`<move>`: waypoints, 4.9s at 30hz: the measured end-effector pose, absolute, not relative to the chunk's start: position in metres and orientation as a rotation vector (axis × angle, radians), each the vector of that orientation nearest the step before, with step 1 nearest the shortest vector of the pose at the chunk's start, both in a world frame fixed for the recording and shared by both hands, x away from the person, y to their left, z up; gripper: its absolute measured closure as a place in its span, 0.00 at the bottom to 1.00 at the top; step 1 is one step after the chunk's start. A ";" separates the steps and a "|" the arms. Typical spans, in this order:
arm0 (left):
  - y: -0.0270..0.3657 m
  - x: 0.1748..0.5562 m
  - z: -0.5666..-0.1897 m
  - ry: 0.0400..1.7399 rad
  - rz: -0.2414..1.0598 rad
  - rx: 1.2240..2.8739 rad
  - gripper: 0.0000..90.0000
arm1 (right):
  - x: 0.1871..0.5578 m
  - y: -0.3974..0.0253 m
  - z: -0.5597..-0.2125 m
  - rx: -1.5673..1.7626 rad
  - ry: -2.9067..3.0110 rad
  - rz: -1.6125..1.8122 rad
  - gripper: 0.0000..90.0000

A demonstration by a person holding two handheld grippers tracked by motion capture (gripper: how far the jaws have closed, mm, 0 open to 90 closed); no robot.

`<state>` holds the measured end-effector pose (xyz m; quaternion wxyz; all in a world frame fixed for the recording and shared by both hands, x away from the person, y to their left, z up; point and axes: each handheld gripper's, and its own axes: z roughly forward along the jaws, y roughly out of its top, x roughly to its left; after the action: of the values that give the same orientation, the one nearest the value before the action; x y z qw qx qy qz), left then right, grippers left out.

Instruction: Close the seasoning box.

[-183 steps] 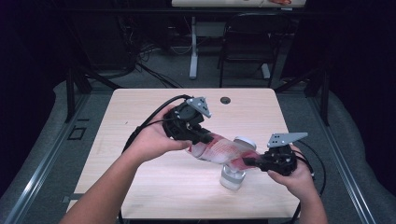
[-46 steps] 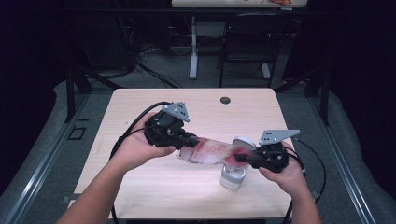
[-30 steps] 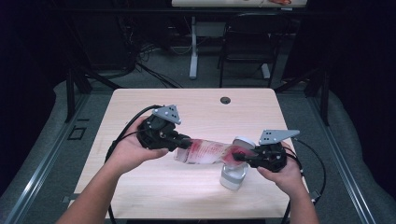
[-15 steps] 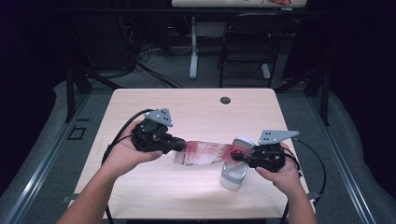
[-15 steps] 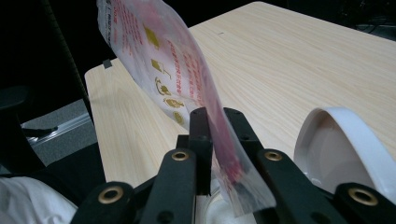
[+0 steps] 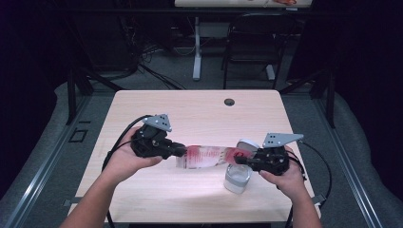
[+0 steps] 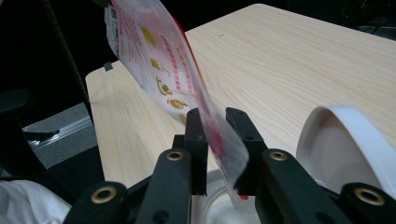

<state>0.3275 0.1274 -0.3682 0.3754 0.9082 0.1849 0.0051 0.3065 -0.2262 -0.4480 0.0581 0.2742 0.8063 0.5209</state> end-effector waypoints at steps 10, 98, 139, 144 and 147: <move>0.135 0.332 -0.378 0.503 -0.015 2.308 0.90 | 0.311 -0.229 -0.455 0.860 2.463 1.542 0.88; 0.195 0.319 -0.458 0.546 0.068 2.158 0.84 | 0.312 -0.162 -0.386 0.662 2.628 1.284 1.00; 0.196 0.330 -0.481 0.628 0.108 2.198 0.67 | 0.326 -0.121 -0.393 0.579 2.696 1.118 1.00; 0.196 0.330 -0.482 0.641 0.119 2.210 0.67 | 0.327 -0.115 -0.395 0.578 2.709 1.097 1.00; 0.196 0.330 -0.482 0.647 0.113 2.221 0.67 | 0.328 -0.113 -0.396 0.577 2.719 1.084 1.00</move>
<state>0.3304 0.1960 -0.4822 0.4010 0.8785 0.2559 0.0447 0.3280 -0.1129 -0.3957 0.0787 0.1928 0.9085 0.3622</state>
